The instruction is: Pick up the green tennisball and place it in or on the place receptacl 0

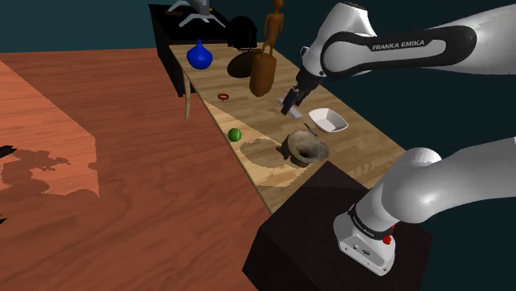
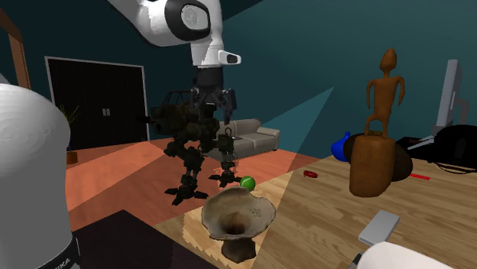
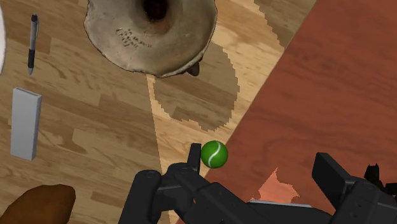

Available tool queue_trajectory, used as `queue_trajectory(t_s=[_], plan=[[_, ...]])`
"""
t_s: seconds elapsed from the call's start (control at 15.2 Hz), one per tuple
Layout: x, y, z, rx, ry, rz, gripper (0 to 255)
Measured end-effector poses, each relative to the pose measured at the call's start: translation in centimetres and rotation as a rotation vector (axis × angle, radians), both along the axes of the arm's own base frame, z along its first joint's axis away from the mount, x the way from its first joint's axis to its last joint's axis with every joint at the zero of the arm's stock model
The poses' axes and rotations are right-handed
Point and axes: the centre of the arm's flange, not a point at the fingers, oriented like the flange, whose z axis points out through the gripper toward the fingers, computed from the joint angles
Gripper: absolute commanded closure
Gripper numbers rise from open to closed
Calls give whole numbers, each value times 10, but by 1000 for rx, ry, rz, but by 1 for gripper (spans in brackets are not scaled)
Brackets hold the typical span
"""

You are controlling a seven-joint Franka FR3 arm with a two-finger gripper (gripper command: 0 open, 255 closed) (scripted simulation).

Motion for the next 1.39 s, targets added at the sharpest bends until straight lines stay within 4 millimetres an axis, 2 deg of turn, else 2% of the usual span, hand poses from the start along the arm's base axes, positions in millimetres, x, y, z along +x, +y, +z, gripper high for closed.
queue_trajectory(t_s=[0.79, 1.39], plan=[[89, -8, -125, 25, -72, 6, 0], [163, -7, -216, 40, -126, 11, 0]])
